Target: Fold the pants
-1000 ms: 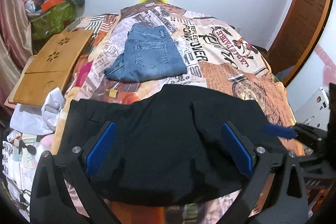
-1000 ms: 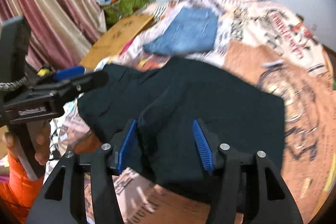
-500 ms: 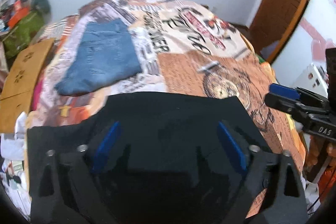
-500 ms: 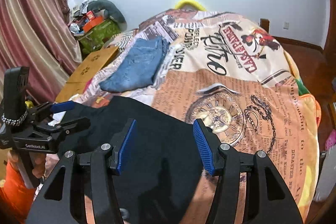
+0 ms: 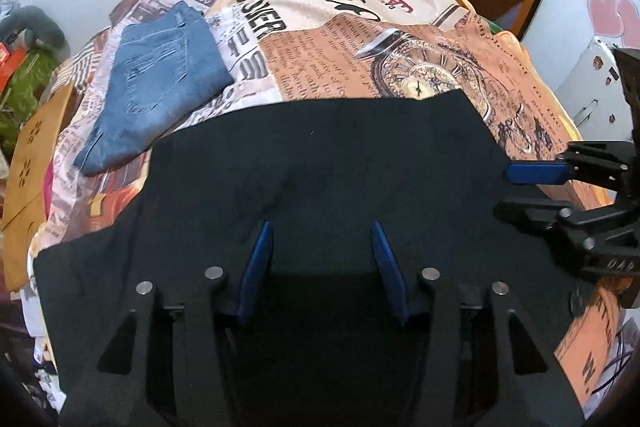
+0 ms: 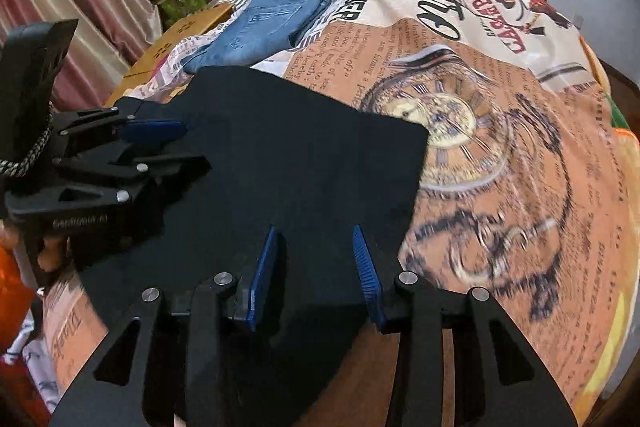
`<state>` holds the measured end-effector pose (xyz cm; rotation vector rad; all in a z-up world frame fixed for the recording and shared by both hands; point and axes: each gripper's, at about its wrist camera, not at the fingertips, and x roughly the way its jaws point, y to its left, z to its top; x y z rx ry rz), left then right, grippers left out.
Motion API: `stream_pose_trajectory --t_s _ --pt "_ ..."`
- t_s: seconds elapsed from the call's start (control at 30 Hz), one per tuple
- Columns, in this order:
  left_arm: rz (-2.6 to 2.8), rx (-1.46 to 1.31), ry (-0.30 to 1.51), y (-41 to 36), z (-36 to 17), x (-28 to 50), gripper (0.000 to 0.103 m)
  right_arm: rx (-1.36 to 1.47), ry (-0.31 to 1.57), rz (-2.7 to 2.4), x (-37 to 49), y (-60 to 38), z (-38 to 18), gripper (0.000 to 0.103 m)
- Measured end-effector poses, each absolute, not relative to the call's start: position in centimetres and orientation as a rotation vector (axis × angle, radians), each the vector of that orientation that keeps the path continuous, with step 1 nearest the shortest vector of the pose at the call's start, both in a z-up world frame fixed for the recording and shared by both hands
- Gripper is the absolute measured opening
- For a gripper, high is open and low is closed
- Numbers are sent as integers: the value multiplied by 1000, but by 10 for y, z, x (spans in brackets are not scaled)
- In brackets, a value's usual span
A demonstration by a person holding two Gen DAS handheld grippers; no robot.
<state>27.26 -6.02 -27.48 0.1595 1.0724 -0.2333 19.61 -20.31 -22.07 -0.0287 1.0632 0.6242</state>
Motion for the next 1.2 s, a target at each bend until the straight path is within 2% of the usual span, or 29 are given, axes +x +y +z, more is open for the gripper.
stream_pose_trajectory --t_s 0.13,0.2,0.33,0.47,0.8,1.2 --pt "-185 206 1044 -54 -272 254 54 -24 1061 599 177 -213 -217 36" --pt "-158 217 1041 -50 -270 244 63 -28 1058 577 169 -217 -215 36" --pt "-127 163 1046 -35 -267 230 75 -6 1052 552 155 -227 -212 36" --pt "-102 97 1047 -17 -259 218 80 -17 1028 524 147 -232 -200 36" --pt "24 84 947 26 -219 182 81 -6 879 513 137 -224 -150 36" --pt "162 -163 910 132 -205 144 85 -33 772 607 140 -162 -121 40"
